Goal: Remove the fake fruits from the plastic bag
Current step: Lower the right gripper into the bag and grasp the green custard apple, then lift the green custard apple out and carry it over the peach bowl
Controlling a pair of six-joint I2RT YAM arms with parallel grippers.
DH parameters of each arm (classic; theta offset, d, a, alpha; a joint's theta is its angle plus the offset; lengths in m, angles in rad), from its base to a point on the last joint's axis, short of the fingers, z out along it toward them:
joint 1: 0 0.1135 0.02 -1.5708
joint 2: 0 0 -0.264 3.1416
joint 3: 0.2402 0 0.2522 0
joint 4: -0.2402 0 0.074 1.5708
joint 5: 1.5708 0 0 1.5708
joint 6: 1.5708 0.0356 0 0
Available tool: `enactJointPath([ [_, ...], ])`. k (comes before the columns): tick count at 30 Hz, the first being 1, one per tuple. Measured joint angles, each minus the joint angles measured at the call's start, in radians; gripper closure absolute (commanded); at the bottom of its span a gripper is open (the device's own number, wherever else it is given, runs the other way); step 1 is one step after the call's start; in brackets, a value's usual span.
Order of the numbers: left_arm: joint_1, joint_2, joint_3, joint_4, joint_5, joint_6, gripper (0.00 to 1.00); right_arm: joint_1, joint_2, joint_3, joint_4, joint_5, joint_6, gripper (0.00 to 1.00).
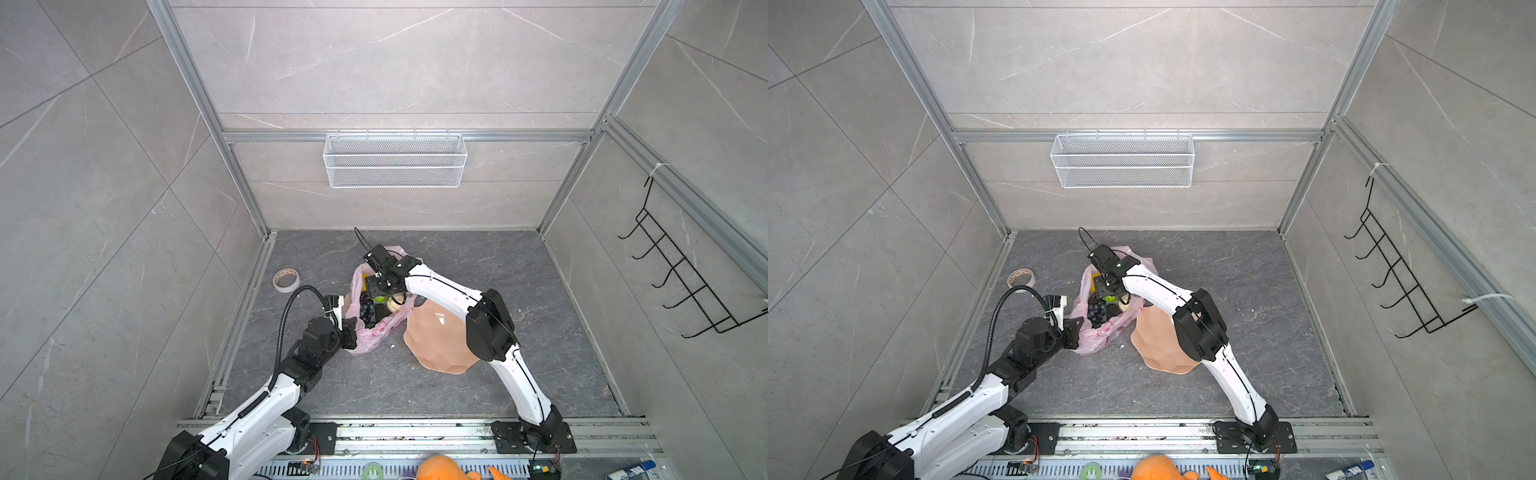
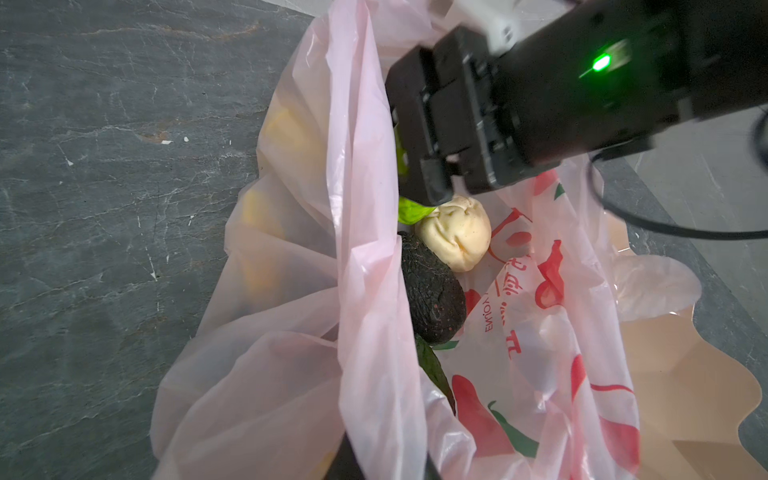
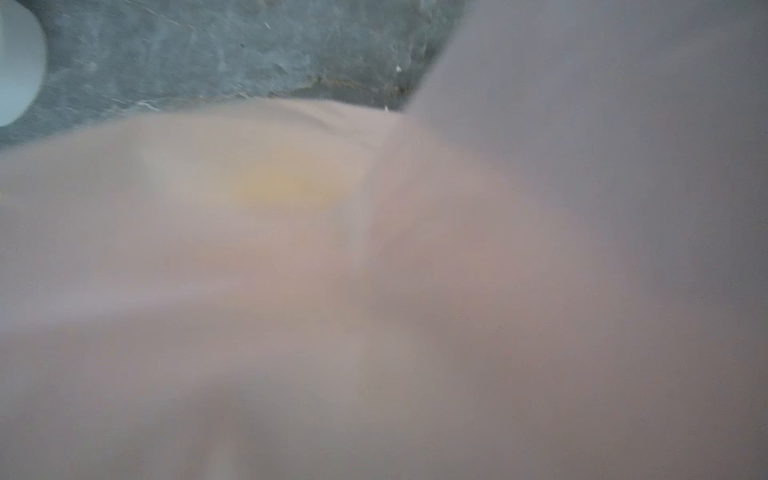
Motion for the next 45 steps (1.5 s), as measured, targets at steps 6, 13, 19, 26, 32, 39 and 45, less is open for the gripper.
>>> enactJointPath([
  [6,0.0,0.002,0.0,0.0,0.0,0.001,0.97,0.04,-0.166,-0.084,0.005,0.065,-0.048,0.35],
  [13,0.0,0.002,0.0,0.0,-0.001,0.008,0.97,0.047,-0.341,-0.28,0.01,0.104,-0.086,0.35],
  [19,0.0,0.003,0.0,0.0,-0.001,0.011,0.97,0.047,-0.546,-0.499,-0.021,0.172,-0.111,0.36],
  [26,0.0,0.006,0.0,0.0,-0.001,0.014,0.97,0.042,-0.711,-0.655,-0.092,0.271,-0.124,0.37],
  [32,0.0,0.003,0.0,-0.001,-0.003,0.015,0.97,0.017,-0.718,-0.778,-0.129,0.285,-0.126,0.37],
  [39,0.0,-0.004,0.0,-0.003,-0.011,0.018,0.97,-0.016,-0.637,-0.837,-0.143,0.29,-0.113,0.37],
  [45,0.0,-0.004,0.0,-0.003,-0.013,0.018,0.97,-0.025,-0.578,-0.847,-0.15,0.303,-0.105,0.35],
])
